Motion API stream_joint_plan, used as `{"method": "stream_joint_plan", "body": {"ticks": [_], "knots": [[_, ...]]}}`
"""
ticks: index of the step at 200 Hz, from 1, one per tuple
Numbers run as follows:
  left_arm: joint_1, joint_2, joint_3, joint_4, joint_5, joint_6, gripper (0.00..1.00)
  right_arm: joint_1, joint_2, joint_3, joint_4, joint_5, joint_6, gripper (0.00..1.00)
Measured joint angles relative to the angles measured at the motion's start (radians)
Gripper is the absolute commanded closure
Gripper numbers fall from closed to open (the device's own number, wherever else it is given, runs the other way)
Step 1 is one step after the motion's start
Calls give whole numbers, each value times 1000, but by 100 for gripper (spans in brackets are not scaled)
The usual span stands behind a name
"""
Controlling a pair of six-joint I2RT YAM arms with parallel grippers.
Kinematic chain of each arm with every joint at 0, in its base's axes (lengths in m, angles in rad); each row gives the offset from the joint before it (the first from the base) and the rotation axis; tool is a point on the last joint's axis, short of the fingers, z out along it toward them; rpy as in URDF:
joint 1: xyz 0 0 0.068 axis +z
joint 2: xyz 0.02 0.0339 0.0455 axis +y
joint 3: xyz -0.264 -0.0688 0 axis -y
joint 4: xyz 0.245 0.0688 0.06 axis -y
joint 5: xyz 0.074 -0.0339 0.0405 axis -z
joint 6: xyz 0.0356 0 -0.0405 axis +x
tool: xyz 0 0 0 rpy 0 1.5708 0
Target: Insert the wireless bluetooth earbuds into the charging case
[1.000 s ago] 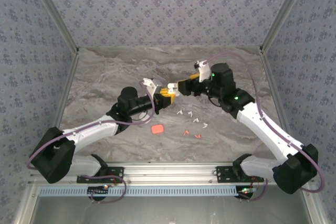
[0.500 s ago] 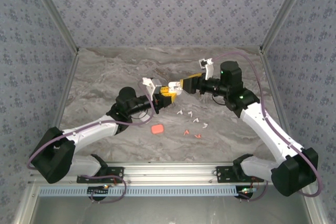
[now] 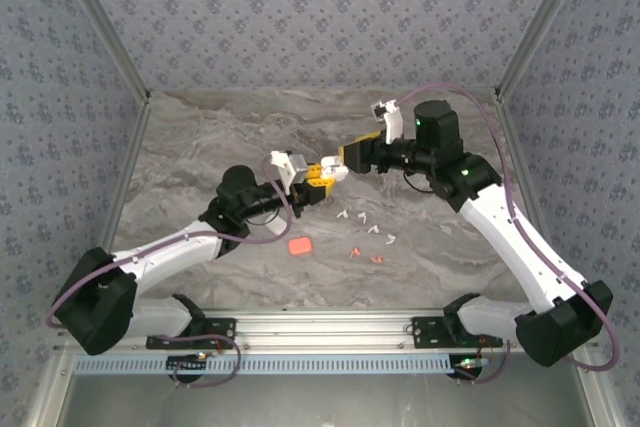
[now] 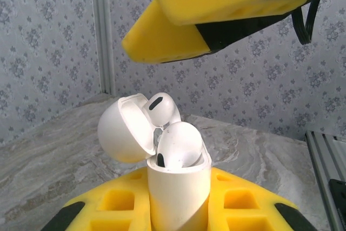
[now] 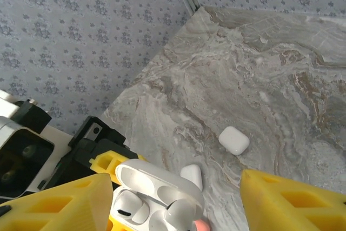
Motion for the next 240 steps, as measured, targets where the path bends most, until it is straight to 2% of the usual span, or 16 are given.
{"method": "stream_joint_plan", "body": {"ticks": [97, 240], "knots": [[0, 0, 15, -26, 3, 19, 100, 21, 49, 12, -86, 60, -29, 47], [0, 1, 16, -40, -12, 19, 100, 24, 48, 12, -98, 62, -36, 53]]}}
